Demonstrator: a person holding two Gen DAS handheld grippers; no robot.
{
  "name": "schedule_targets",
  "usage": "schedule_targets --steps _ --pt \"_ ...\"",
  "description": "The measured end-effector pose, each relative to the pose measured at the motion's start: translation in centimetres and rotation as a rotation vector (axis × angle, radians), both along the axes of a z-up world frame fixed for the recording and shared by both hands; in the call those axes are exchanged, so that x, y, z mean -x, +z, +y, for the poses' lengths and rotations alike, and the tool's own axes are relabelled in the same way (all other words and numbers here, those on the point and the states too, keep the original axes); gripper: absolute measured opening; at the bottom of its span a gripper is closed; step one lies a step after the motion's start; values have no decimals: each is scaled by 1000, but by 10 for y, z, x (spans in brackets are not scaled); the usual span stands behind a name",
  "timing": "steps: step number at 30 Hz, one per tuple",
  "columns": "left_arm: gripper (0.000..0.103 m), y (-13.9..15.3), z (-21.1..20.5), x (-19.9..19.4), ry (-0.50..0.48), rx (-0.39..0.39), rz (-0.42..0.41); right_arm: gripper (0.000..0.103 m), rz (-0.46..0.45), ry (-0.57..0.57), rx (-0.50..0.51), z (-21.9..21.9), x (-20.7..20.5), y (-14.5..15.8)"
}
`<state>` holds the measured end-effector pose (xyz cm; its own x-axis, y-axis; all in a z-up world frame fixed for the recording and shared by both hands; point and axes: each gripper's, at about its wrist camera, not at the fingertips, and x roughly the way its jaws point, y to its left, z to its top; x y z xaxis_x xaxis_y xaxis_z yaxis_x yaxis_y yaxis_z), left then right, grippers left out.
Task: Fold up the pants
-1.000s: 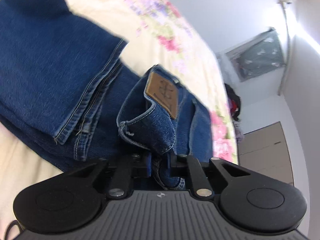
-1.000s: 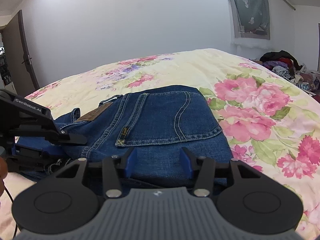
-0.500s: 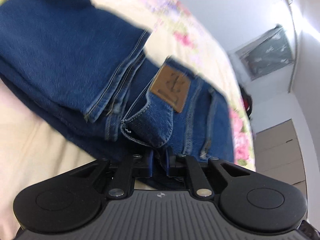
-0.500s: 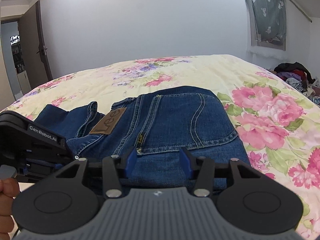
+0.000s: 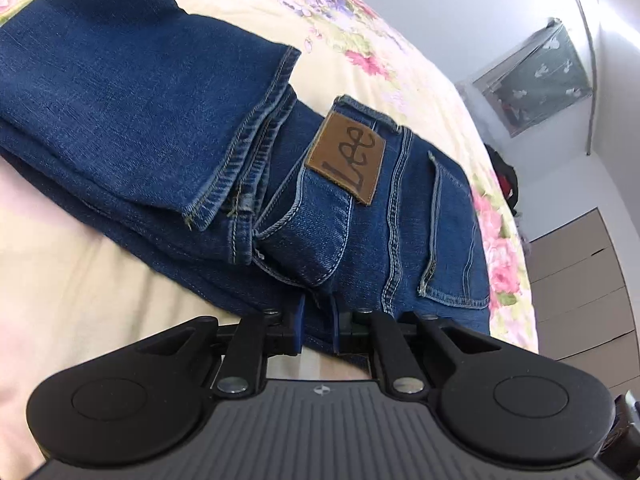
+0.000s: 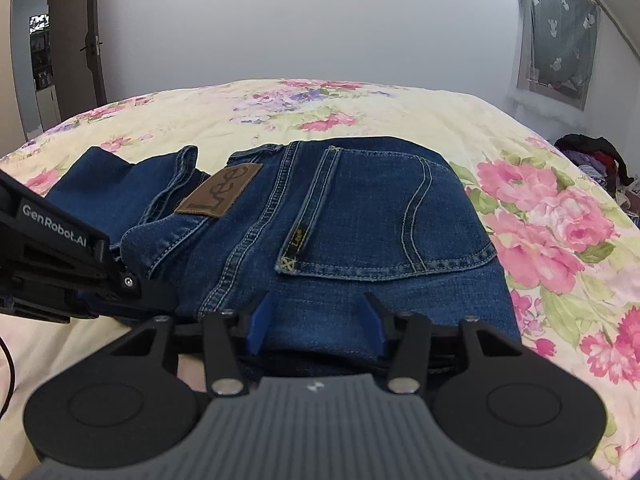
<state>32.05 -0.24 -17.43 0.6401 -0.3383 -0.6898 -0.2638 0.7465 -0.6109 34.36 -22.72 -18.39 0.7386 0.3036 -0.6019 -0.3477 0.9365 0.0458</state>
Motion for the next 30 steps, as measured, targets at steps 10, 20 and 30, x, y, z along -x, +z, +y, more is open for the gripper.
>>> schedule_targets --steps 10,20,30 --pt "35 24 39 26 38 -39 -82 51 -176 182 9 21 29 13" --pt "62 9 134 80 337 63 -72 51 -245 286 180 53 43 3" --pt "83 -30 178 91 563 209 -28 47 -250 309 182 74 38 1"
